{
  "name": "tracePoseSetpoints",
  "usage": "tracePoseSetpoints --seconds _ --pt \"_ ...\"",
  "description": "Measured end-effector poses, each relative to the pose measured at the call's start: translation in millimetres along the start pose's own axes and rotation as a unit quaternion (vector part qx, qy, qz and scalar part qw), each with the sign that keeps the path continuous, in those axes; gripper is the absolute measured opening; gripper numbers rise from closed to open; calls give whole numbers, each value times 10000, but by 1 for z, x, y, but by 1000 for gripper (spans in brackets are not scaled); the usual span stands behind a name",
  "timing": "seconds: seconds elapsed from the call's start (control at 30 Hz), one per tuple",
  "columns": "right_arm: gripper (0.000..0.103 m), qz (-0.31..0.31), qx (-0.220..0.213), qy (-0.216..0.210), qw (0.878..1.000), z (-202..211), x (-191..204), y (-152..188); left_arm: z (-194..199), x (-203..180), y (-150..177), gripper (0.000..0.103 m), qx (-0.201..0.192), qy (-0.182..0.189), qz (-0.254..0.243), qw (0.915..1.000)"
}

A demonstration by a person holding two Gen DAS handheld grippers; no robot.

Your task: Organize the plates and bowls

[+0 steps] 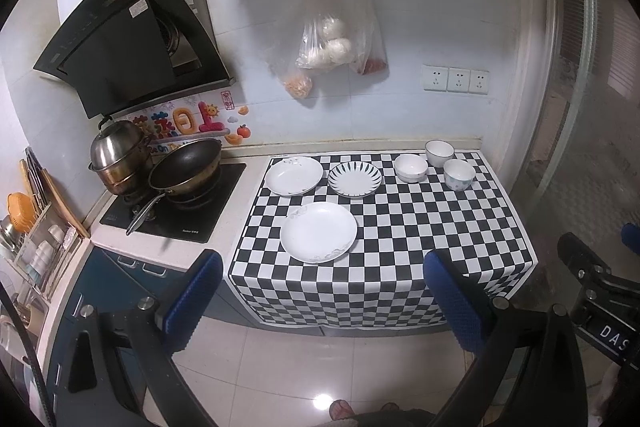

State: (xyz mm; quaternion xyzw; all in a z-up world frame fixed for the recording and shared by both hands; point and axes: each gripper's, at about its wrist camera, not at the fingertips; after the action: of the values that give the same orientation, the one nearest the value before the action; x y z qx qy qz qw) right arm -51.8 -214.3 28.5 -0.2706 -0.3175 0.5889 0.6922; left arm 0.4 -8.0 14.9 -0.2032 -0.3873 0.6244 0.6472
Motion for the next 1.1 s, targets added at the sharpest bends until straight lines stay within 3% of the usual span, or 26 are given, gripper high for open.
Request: tracePoseSetpoints --seconds 1.1 --pt "103 20 -58 2 10000 -5 1 1 -1 3 0 103 -57 -19 20 10000"
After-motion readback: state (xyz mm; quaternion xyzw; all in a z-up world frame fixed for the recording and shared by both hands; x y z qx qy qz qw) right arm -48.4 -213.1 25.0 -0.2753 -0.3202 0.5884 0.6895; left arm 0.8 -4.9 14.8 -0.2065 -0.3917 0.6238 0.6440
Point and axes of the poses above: each gripper's, at about its wrist camera, not at the fingertips, and z roughly against the way its jaws point, x to its left, y to its underside, and after that the axes turned 13 degrees about -y, right-handed
